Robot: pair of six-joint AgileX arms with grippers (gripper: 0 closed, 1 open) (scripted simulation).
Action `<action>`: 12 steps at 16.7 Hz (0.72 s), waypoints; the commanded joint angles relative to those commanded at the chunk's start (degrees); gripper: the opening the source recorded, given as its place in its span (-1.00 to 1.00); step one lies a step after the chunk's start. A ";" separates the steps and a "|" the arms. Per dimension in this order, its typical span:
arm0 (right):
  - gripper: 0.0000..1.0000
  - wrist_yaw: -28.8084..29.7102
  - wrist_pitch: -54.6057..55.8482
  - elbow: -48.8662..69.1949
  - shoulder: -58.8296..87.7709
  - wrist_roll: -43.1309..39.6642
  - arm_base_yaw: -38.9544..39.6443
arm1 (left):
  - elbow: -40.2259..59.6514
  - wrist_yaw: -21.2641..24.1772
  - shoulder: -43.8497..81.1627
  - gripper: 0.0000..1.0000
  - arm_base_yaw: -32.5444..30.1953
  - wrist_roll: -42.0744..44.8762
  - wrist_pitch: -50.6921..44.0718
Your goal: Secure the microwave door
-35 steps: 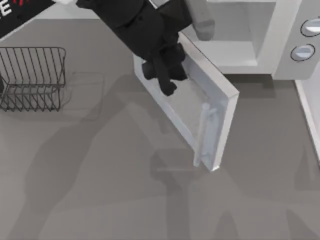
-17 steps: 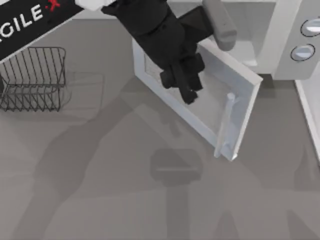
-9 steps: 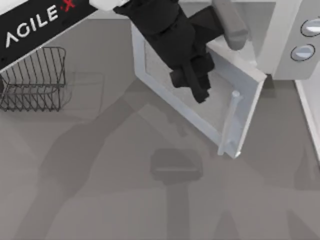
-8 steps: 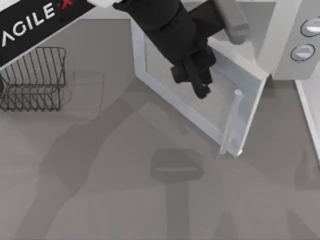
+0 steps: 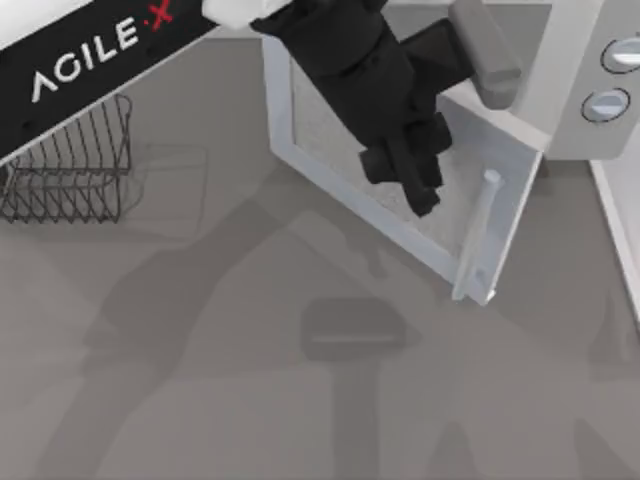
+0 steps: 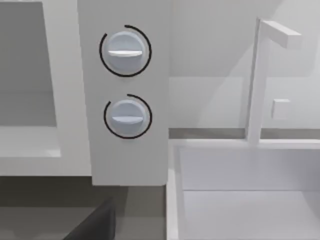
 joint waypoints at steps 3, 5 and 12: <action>1.00 0.00 0.00 0.00 0.00 0.00 0.00 | 0.96 0.51 2.28 -1.00 -0.66 -0.62 -0.79; 1.00 0.00 0.00 0.00 0.00 0.00 0.00 | 2.41 -0.20 2.45 -1.00 -0.41 -1.24 -0.43; 1.00 0.00 0.00 0.00 0.00 0.00 0.00 | 4.22 -1.36 1.54 -1.00 -0.16 -1.52 0.90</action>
